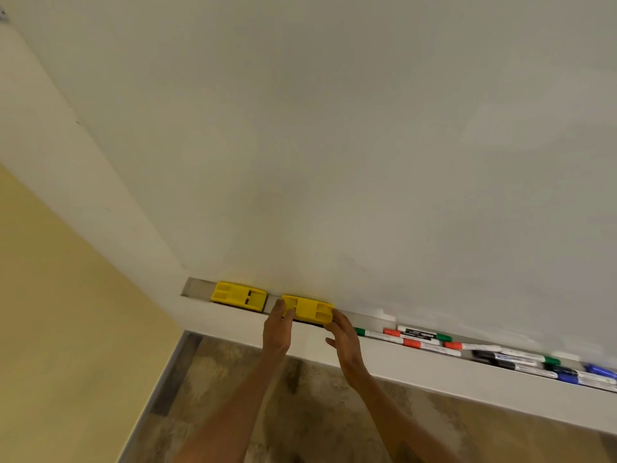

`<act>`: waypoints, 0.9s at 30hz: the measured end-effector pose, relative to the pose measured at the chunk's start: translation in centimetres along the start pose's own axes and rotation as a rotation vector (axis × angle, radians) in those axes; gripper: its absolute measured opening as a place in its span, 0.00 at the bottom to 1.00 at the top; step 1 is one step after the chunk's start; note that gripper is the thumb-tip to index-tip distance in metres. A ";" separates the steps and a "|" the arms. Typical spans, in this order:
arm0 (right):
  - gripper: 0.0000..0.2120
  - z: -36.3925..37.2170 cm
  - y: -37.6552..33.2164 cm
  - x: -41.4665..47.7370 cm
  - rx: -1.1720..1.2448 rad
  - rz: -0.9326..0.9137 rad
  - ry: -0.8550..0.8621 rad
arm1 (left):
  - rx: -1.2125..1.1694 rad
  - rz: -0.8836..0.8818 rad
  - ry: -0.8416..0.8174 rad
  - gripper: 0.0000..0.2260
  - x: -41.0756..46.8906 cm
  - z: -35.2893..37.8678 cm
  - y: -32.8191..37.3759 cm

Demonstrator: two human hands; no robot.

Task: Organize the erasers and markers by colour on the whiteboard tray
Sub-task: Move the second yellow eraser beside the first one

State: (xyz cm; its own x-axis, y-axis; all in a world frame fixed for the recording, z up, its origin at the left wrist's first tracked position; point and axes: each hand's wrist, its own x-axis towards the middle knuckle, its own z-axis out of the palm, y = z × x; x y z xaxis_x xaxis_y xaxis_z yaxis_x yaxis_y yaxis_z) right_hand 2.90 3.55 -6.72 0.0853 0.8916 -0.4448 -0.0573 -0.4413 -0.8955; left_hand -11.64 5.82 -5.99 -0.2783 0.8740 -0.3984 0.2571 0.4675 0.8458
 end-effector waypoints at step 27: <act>0.12 5.0 -0.7 1.0 -0.150 -0.056 -0.124 | 0.741 0.163 -0.139 0.27 2.8 -4.2 -3.7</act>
State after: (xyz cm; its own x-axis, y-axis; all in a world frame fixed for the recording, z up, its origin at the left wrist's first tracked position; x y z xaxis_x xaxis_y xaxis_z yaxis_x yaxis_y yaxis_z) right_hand -1.94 5.23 -6.45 -0.0390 0.9167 -0.3976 0.0935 -0.3928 -0.9149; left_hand -17.25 6.01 -8.75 -0.0776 0.9253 -0.3712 0.8510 0.2554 0.4588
